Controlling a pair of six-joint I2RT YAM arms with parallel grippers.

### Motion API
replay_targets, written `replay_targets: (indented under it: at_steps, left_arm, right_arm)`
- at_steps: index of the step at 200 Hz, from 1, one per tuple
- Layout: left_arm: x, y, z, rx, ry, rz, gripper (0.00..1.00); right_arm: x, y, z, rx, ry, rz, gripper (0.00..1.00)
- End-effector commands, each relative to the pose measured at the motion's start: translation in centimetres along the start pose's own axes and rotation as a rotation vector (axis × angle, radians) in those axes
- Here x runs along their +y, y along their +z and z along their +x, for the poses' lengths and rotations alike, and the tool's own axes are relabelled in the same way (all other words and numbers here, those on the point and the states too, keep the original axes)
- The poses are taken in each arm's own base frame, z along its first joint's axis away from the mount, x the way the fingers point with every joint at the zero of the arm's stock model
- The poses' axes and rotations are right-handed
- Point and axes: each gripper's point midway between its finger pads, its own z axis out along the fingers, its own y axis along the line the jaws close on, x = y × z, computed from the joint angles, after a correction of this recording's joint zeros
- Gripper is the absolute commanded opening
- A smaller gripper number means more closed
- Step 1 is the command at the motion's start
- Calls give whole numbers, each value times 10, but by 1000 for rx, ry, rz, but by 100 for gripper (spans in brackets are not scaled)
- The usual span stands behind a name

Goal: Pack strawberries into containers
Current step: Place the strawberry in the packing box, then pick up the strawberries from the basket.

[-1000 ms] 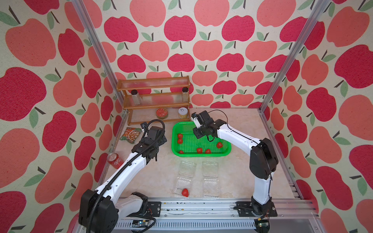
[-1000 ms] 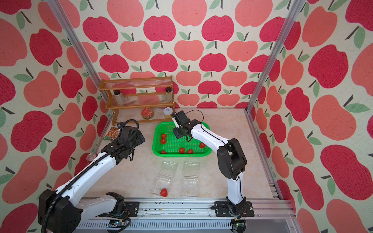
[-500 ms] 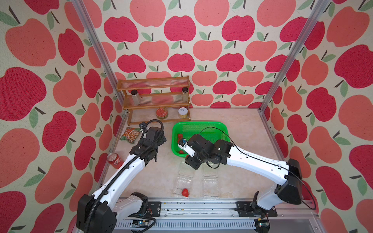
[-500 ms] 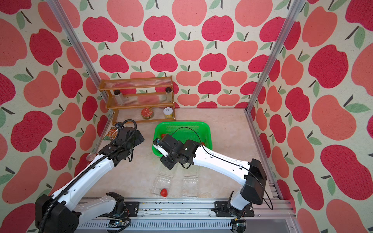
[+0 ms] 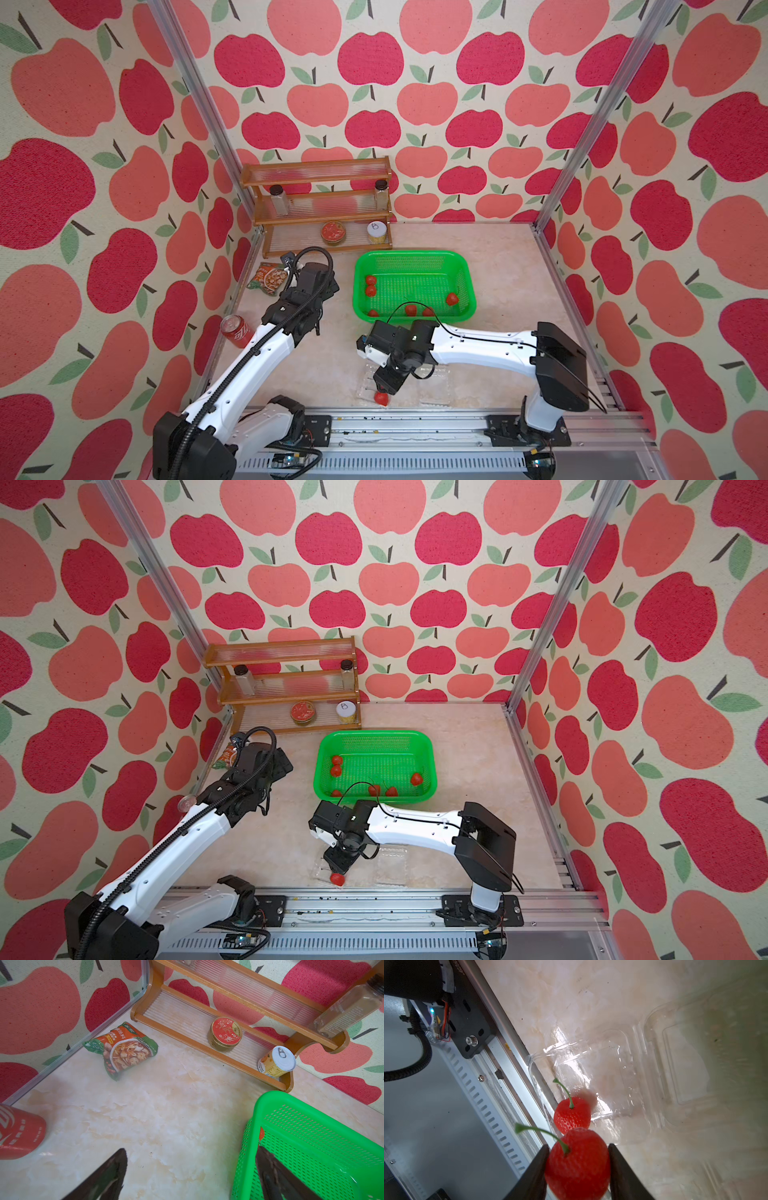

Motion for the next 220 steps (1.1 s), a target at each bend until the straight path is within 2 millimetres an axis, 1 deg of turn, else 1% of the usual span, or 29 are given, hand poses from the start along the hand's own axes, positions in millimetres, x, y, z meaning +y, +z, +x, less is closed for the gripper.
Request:
replay_targets:
  at_steps: [1, 12, 25, 37, 42, 43, 45, 62, 71, 80, 81, 82, 86, 91, 92, 94, 103, 111, 120, 124, 129, 134, 137, 145, 156, 165, 176, 198, 220]
  left_arm:
    - [13, -2, 3, 0, 10, -41, 95]
    - [13, -2, 4, 0, 5, -39, 95]
    - [14, -2, 5, 1, 4, -40, 95]
    - [14, -2, 5, 2, -1, -38, 95]
    - [14, -1, 6, 4, -2, -35, 95]
    - [13, -1, 6, 4, -3, -33, 95]
    - [13, -1, 6, 6, -3, -32, 95]
    - [8, 2, 8, 15, -8, -11, 95]
    - [4, 5, 10, 24, -9, -2, 95]
    - [1, 8, 13, 34, -6, 4, 95]
    - [1, 9, 13, 35, -6, 4, 95]
    - [1, 9, 14, 37, -6, 5, 95]
    - [-1, 9, 13, 38, -9, 12, 95]
    - [-3, 15, 19, 58, 5, 2, 95]
    - [-3, 16, 19, 61, 6, 2, 95]
    - [-4, 17, 20, 65, 8, 1, 95]
    - [-8, 21, 22, 81, 14, 2, 95]
    - [-12, 24, 26, 98, 26, 6, 95]
    - [-16, 28, 28, 113, 33, 13, 95]
    - [-18, 29, 29, 119, 36, 14, 95]
    - [-20, 32, 31, 128, 43, 14, 95]
    - [-22, 33, 31, 133, 48, 16, 95]
    - [-22, 35, 32, 137, 51, 15, 95]
    - [-24, 37, 34, 144, 58, 13, 95]
    - [-26, 41, 35, 151, 70, 8, 96]
    - [-27, 43, 34, 150, 75, 4, 96]
    - [-26, 45, 35, 156, 82, -6, 96]
    - [-26, 48, 37, 162, 89, -12, 96]
    - [-23, 50, 38, 163, 85, -19, 96]
  right_arm:
    - [5, 0, -7, 12, 30, -61, 53]
    - [2, -5, -8, 0, 40, -64, 59]
    - [-4, -17, -13, -30, 61, -63, 60]
    - [-13, -37, -20, -73, 75, -45, 60]
    - [-13, -46, -23, -96, 65, -39, 60]
    - [-19, -49, -26, -104, 78, -34, 60]
    - [-25, -56, -30, -123, 88, -27, 60]
    - [-53, -99, -54, -248, 117, 28, 62]
    - [-72, -119, -70, -324, 139, 51, 64]
    - [-94, -132, -87, -392, 172, 71, 65]
    - [-94, -132, -87, -392, 172, 71, 65]
    - [-99, -134, -90, -405, 179, 76, 65]
    - [-107, -137, -95, -422, 187, 80, 65]
    - [-118, -140, -104, -443, 196, 85, 65]
    - [-123, -140, -107, -449, 199, 90, 65]
    - [-125, -142, -109, -455, 200, 93, 66]
    - [-150, -139, -121, -464, 230, 129, 66]
    - [-167, -136, -133, -462, 242, 141, 66]
    - [-185, -127, -144, -454, 267, 147, 66]
    - [-192, -122, -148, -441, 278, 142, 66]
    - [-198, -118, -156, -441, 284, 128, 66]
    - [-204, -111, -164, -440, 285, 115, 65]
    - [-206, -111, -166, -443, 286, 116, 65]
    - [-217, -98, -173, -426, 299, 119, 65]
    - [-226, -84, -182, -415, 298, 117, 64]
    - [-233, -77, -184, -402, 304, 128, 63]
    - [-235, -70, -187, -392, 307, 122, 61]
    - [-224, -61, -190, -398, 303, 58, 58]
    - [-224, -48, -189, -378, 306, 50, 59]
